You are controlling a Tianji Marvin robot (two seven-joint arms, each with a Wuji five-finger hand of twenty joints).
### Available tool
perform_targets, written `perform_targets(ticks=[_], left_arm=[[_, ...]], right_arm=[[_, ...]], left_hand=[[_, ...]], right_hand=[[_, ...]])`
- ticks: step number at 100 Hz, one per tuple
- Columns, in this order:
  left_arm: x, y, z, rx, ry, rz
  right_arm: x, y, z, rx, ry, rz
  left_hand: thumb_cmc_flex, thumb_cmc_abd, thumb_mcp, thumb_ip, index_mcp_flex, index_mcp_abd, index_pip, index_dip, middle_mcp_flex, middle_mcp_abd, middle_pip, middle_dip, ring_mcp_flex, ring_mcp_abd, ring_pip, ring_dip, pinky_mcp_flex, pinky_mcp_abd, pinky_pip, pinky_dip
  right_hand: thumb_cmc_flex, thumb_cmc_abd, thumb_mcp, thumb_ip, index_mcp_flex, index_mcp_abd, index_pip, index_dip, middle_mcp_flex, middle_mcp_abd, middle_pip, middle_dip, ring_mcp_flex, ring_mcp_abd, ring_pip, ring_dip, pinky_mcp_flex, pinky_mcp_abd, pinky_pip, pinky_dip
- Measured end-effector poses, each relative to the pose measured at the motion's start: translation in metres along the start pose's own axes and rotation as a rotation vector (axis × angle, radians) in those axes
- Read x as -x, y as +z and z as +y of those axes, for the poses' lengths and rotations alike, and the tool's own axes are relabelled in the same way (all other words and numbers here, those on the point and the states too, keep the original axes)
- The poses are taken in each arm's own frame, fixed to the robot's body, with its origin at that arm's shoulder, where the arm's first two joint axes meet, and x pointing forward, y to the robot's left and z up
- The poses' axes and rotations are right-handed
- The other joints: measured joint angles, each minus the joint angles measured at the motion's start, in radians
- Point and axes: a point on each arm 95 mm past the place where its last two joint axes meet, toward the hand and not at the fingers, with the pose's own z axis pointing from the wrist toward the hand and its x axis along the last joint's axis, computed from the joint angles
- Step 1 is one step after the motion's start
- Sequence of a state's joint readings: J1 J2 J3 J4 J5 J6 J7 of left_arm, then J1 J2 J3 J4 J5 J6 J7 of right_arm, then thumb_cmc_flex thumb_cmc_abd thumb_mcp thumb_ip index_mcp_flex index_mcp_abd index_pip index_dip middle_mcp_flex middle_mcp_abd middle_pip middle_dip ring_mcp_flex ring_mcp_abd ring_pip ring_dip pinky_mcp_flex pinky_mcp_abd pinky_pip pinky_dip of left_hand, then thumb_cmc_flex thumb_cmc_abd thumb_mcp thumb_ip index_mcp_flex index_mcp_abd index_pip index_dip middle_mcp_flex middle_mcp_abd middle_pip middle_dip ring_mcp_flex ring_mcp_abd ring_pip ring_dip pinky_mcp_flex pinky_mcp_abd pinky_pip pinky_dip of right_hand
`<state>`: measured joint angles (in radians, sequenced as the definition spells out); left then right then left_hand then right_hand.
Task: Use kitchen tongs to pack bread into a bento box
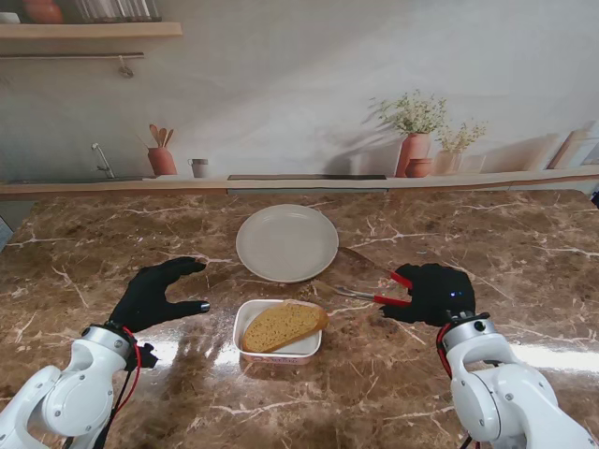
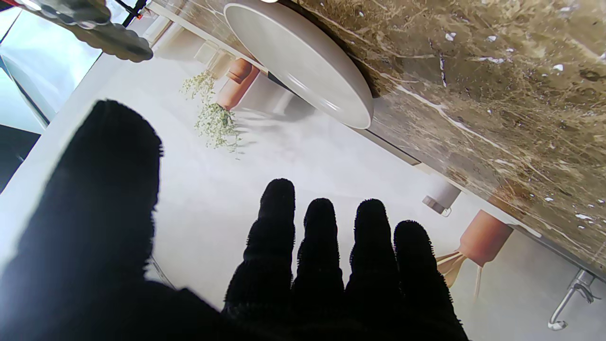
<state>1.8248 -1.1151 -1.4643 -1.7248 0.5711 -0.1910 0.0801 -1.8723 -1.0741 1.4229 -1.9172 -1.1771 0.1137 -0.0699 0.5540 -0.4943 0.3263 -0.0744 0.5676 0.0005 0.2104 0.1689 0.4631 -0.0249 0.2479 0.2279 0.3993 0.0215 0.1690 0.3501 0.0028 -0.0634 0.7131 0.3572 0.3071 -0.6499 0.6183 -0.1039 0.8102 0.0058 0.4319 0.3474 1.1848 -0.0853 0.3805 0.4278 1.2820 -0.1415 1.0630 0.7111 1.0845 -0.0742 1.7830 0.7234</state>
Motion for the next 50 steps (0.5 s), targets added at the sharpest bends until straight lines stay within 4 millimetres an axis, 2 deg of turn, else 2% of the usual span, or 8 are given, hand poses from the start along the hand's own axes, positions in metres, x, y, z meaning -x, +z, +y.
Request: perform_targets(ticks=[19,39,50], left_arm=[[-0.004,0.001,0.005,0.014,-0.005,0.008],[-0.008,0.003,0.008,0.021,-0.007,0.013],[-0.01,0.005,0.009,0.023,-0.01,0.018]], right_arm=[[0.021,0.01,-0.02,0.015,0.052,-0.093],[0.035,0.024,-0.057,-0.054,0.073,-0.161],[0.043,0.036,-0.084,-0.055,0.109,-0.202]], left_hand=[[0.0,0.0,0.0,0.0,0.0,0.0,0.0,0.0,0.0,0.0,0.0,0.0,0.0,0.0,0.0,0.0,0.0,0.0,0.0,0.0],[0.0,0.0,0.0,0.0,0.0,0.0,0.0,0.0,0.0,0.0,0.0,0.0,0.0,0.0,0.0,0.0,0.0,0.0,0.0,0.0],[0.0,0.0,0.0,0.0,0.0,0.0,0.0,0.0,0.0,0.0,0.0,0.0,0.0,0.0,0.0,0.0,0.0,0.0,-0.001,0.0]], right_hand=[[0.0,0.0,0.0,0.0,0.001,0.0,0.0,0.001,0.0,0.0,0.0,0.0,0.0,0.001,-0.001,0.0,-0.002,0.0,0.0,0.0],[0.001,0.0,0.0,0.0,0.006,0.0,0.0,0.001,0.0,0.0,0.0,0.0,0.0,0.002,-0.002,0.0,-0.005,0.0,0.0,0.0],[0.001,0.0,0.0,0.0,0.006,0.0,0.0,0.001,0.0,0.0,0.0,0.0,0.0,0.004,-0.005,0.0,-0.011,0.0,0.0,0.0]])
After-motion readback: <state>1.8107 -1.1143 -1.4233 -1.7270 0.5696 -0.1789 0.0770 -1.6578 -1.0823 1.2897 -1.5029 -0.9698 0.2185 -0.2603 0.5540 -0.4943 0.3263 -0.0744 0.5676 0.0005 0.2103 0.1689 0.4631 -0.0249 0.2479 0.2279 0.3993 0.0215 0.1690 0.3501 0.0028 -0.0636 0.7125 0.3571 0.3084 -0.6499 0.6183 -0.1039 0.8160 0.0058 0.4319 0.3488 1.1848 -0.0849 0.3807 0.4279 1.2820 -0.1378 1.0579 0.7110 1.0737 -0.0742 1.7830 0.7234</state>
